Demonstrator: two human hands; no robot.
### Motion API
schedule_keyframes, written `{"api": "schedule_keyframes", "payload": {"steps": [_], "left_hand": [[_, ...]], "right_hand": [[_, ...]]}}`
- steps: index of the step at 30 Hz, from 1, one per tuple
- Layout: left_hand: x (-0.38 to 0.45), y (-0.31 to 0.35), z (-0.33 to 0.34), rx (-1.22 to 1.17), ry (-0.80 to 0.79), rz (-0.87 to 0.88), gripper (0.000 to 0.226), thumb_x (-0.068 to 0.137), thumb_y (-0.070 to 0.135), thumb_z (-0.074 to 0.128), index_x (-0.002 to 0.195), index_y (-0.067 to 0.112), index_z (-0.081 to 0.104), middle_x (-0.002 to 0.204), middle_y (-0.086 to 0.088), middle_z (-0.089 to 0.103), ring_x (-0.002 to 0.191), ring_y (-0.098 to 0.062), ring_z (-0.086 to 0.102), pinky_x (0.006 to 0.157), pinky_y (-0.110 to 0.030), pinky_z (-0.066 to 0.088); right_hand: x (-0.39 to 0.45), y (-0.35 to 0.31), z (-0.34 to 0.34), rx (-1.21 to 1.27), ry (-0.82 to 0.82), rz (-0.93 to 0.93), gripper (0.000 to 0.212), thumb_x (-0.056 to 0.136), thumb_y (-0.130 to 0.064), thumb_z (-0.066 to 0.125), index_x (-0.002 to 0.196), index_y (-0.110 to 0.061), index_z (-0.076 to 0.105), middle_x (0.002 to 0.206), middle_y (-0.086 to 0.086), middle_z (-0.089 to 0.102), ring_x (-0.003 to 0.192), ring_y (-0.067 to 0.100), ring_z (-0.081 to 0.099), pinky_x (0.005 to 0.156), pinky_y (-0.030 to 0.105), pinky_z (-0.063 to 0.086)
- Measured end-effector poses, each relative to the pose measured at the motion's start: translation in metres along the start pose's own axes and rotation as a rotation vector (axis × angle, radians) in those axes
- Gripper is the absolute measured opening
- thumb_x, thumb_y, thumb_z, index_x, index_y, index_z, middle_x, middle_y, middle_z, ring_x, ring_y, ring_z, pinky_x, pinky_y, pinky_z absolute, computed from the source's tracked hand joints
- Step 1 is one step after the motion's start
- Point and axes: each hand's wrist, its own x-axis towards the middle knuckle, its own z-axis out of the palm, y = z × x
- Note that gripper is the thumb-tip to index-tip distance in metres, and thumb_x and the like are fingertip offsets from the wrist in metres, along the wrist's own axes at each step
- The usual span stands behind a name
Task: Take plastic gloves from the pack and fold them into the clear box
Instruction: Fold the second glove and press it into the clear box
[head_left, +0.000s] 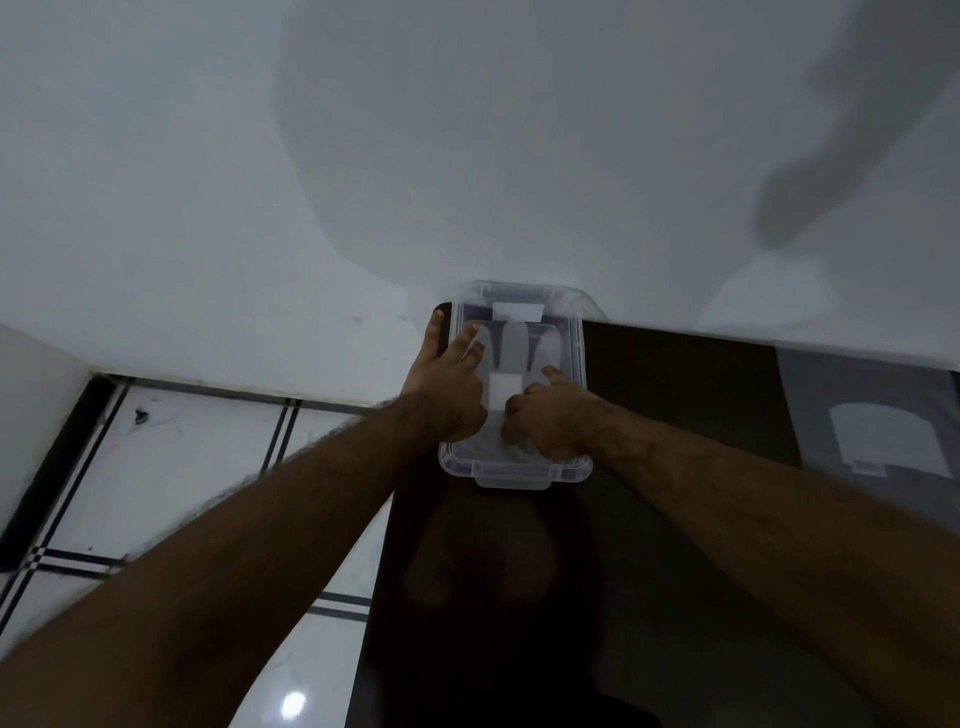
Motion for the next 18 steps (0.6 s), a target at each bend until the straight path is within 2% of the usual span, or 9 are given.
{"api": "schedule_keyframes", "payload": {"steps": [3, 7, 12, 16, 18], "left_hand": [[-0.003, 0.0, -0.004, -0.017, 0.033, 0.014, 0.055, 0.107, 0.052, 0.032, 0.134, 0.026, 0.072, 0.179, -0.012, 0.021, 0.168, -0.034, 0.001, 0.122, -0.077, -0.013], [0.006, -0.006, -0.008, -0.023, 0.084, 0.058, 0.054, 0.107, 0.045, 0.038, 0.147, 0.019, 0.061, 0.164, -0.009, 0.052, 0.164, -0.032, 0.024, 0.125, -0.076, -0.005], [0.029, -0.011, -0.014, 0.088, -0.008, 0.11, 0.06, 0.103, 0.052, 0.048, 0.156, 0.025, 0.053, 0.166, -0.008, 0.049, 0.163, -0.031, 0.025, 0.121, -0.075, -0.018], [0.042, -0.011, -0.017, 0.142, -0.063, 0.107, 0.058, 0.104, 0.05, 0.047, 0.158, 0.029, 0.05, 0.162, -0.005, 0.055, 0.163, -0.029, 0.028, 0.122, -0.076, -0.019], [0.043, -0.012, -0.021, 0.147, -0.123, 0.092, 0.055, 0.107, 0.051, 0.044, 0.157, 0.03, 0.051, 0.16, -0.002, 0.057, 0.164, -0.029, 0.025, 0.122, -0.074, -0.019]], "right_hand": [[0.0, 0.001, 0.001, 0.01, 0.032, -0.005, 0.043, 0.104, -0.035, 0.059, 0.147, -0.037, 0.057, 0.148, 0.003, 0.057, 0.143, 0.033, 0.049, 0.126, 0.071, 0.016], [0.003, 0.005, 0.001, 0.01, 0.067, 0.044, 0.048, 0.103, -0.042, 0.06, 0.149, -0.033, 0.054, 0.149, 0.004, 0.057, 0.142, 0.035, 0.051, 0.125, 0.072, 0.013], [0.013, 0.015, -0.003, -0.049, 0.084, 0.113, 0.054, 0.101, -0.041, 0.063, 0.152, -0.03, 0.05, 0.146, 0.004, 0.059, 0.136, 0.035, 0.058, 0.122, 0.078, 0.006], [0.03, 0.034, -0.012, -0.048, 0.173, 0.173, 0.063, 0.097, -0.041, 0.065, 0.156, -0.028, 0.044, 0.143, 0.003, 0.063, 0.135, 0.034, 0.06, 0.121, 0.079, 0.003], [0.035, 0.042, -0.019, -0.039, 0.139, 0.192, 0.065, 0.096, -0.043, 0.067, 0.155, -0.027, 0.044, 0.147, 0.003, 0.062, 0.139, 0.033, 0.057, 0.121, 0.078, 0.001]]}}
